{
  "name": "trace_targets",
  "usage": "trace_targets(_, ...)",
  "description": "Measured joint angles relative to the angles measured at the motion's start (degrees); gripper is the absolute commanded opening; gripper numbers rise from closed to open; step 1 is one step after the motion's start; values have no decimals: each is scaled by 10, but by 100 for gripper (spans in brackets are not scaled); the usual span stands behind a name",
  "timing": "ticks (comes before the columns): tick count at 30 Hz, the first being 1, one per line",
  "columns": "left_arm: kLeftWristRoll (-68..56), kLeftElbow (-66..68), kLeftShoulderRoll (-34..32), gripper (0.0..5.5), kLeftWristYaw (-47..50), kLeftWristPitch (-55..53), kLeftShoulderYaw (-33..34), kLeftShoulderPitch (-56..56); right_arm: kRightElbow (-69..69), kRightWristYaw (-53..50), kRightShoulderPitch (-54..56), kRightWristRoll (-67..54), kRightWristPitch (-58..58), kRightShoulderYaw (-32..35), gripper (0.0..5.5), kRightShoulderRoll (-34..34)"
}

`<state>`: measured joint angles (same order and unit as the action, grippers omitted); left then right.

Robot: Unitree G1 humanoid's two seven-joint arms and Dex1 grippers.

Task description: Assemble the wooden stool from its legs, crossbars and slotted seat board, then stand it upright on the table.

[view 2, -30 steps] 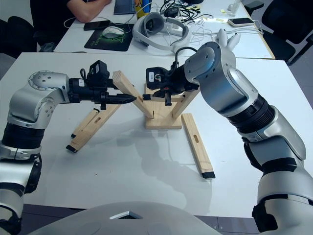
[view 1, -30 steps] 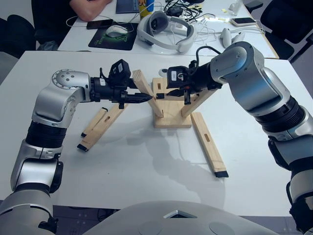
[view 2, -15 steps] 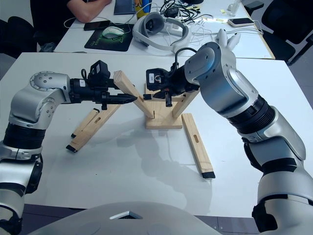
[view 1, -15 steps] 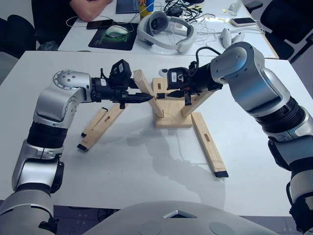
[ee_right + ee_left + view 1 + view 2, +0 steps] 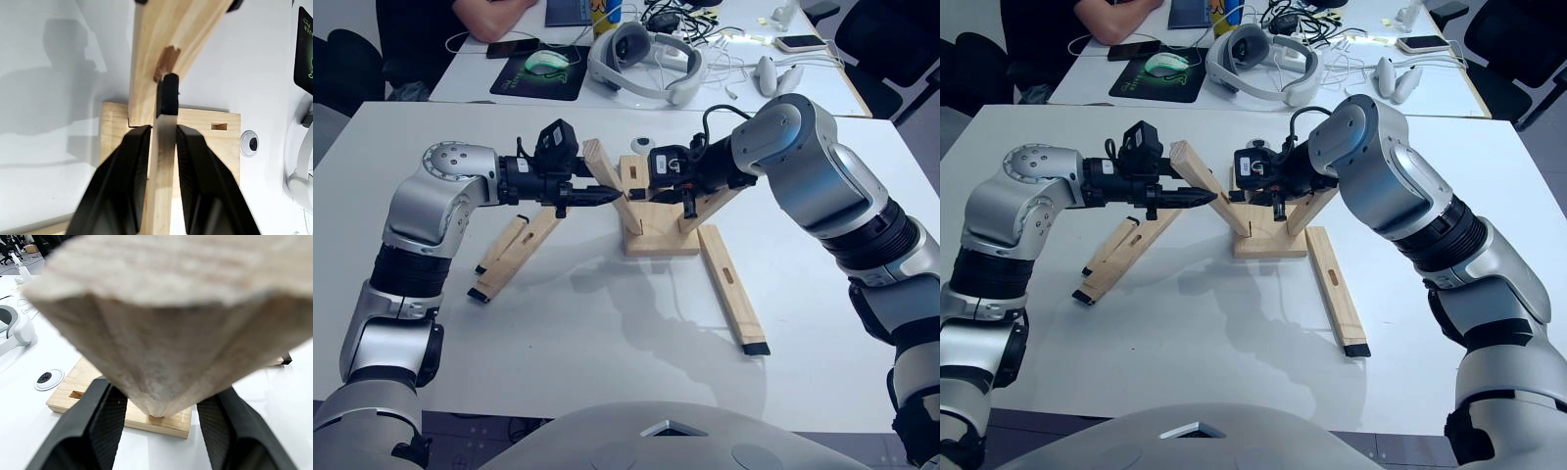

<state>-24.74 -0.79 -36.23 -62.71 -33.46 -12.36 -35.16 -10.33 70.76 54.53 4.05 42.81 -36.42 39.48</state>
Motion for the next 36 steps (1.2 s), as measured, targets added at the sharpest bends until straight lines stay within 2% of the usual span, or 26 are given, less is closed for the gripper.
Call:
trace_targets(3,0,1,2,206,1,1,0,-1,2,0,0,0,0,0,48,-1)
trace_targets(19,34,22,9,205,5,52,-43,-19,8,8,-2,-12,32,16,47,0)
trace_targets(36,35,71,12,205,-21,102,-51,-29,16,7,-24,-31,30,44,45,-1)
